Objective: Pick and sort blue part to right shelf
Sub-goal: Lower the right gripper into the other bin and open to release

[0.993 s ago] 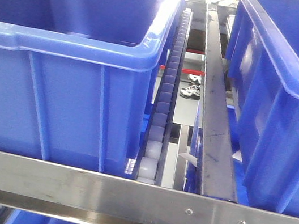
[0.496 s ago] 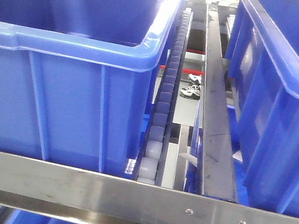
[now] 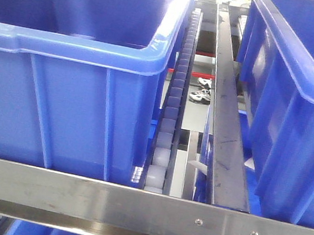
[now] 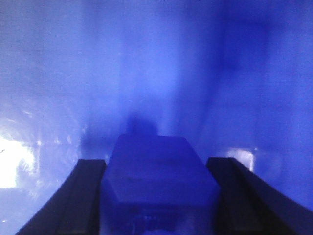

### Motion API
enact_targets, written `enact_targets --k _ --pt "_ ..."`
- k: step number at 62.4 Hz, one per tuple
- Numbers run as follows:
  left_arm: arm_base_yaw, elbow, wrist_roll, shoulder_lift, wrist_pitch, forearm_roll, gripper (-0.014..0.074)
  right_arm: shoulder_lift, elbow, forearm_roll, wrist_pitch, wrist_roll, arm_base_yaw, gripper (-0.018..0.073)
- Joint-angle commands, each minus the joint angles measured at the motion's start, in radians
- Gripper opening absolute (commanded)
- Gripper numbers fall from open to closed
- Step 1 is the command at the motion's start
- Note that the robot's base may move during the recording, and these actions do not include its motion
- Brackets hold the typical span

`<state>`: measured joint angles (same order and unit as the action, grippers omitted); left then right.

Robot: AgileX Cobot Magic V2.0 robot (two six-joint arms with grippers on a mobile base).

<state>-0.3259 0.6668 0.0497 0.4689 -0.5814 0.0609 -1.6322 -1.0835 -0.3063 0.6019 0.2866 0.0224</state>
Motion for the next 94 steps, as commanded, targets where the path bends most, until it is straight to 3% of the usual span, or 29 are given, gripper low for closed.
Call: enact_targets --k 1,4,23,29,37,44,48,51,63,76,94 --pt "-0.006 0.027 -0.002 0.003 0.071 0.012 0.0125 0.041 -0.034 -0.032 -0.028 -0.004 -0.005 0.0566" --pt "-0.006 0.027 -0.002 0.003 0.070 0.012 0.0125 0.041 -0.037 -0.036 -0.018 -0.004 -0.005 0.0617" --pt "-0.006 0.027 -0.006 -0.041 0.021 0.010 0.0125 0.139 -0.064 -0.030 0.033 -0.004 -0.005 0.0570" --pt "-0.006 0.027 -0.006 -0.106 0.017 -0.013 0.0125 0.213 -0.064 -0.029 0.034 -0.004 -0.005 0.0452" --pt "-0.006 0.027 -0.013 -0.210 -0.016 -0.086 0.0125 0.329 -0.041 -0.029 0.034 -0.004 -0.005 0.0188" --pt "-0.006 0.019 -0.118 -0.294 -0.074 -0.208 0.0125 0.443 0.011 -0.029 0.019 -0.004 -0.005 0.0023" --pt "-0.006 0.003 -0.221 -0.344 -0.102 -0.304 0.0125 0.524 0.064 -0.027 -0.006 -0.004 -0.005 0.0033" --pt "-0.006 -0.010 -0.241 -0.382 -0.107 -0.340 0.0125 0.594 0.108 -0.023 -0.028 -0.004 -0.005 0.0033" --pt "-0.006 -0.062 -0.241 -0.442 -0.107 -0.340 0.0125 0.865 0.317 -0.020 -0.106 -0.004 -0.004 0.0033" --pt "-0.006 -0.105 -0.241 -0.442 -0.094 -0.331 0.0125 1.200 0.506 -0.020 -0.085 -0.004 -0.004 0.0033" --pt "-0.006 -0.118 -0.241 -0.442 -0.056 -0.331 0.0125 1.546 0.569 -0.005 0.001 -0.004 -0.004 0.0033"
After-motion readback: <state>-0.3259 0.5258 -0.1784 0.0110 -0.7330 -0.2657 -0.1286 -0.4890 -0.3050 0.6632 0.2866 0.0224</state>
